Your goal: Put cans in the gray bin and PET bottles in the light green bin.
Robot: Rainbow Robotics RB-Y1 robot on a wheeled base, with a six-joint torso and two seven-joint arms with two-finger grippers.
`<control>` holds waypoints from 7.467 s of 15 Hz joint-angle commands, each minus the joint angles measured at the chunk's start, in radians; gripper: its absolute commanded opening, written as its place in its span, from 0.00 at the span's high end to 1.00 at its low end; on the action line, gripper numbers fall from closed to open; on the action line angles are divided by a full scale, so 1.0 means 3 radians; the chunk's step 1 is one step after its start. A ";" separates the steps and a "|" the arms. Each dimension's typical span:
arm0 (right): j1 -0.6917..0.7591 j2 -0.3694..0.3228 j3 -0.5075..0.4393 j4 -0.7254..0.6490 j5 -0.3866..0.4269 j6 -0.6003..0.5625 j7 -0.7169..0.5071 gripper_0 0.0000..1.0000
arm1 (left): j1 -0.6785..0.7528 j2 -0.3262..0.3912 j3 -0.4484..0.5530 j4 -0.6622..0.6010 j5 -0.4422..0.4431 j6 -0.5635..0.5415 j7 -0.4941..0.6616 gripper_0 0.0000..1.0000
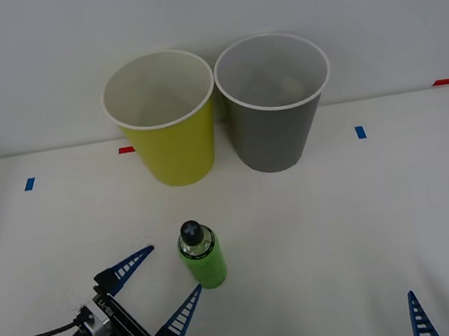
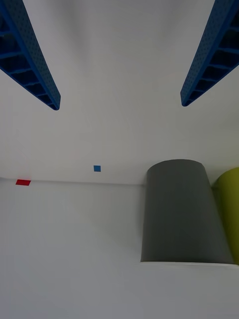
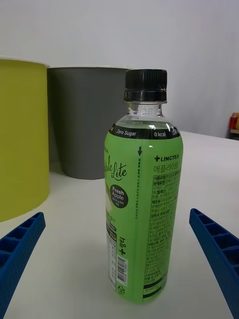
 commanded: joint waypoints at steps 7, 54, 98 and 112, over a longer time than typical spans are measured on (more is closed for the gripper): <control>0.0000 0.0000 0.0000 0.0000 0.0000 0.0000 0.0000 0.17 | -0.0303 -0.0098 -0.0245 -0.0004 0.0090 0.0130 -0.0006 0.00; 0.0000 0.0000 0.0000 0.0000 0.0000 0.0000 0.0000 0.18 | -0.0293 0.0096 0.0685 -0.1625 0.0320 0.2385 -0.0001 1.00; 0.0000 0.0000 0.0000 0.0000 0.0000 0.0000 0.0000 0.18 | -0.2241 -0.1423 0.2690 -0.0929 0.1138 0.4896 -0.0563 1.00; 0.0000 0.0000 0.0000 0.0000 0.0000 0.0000 0.0000 0.18 | -0.2236 -0.1448 0.2690 -0.0699 0.1061 0.4615 -0.0635 0.00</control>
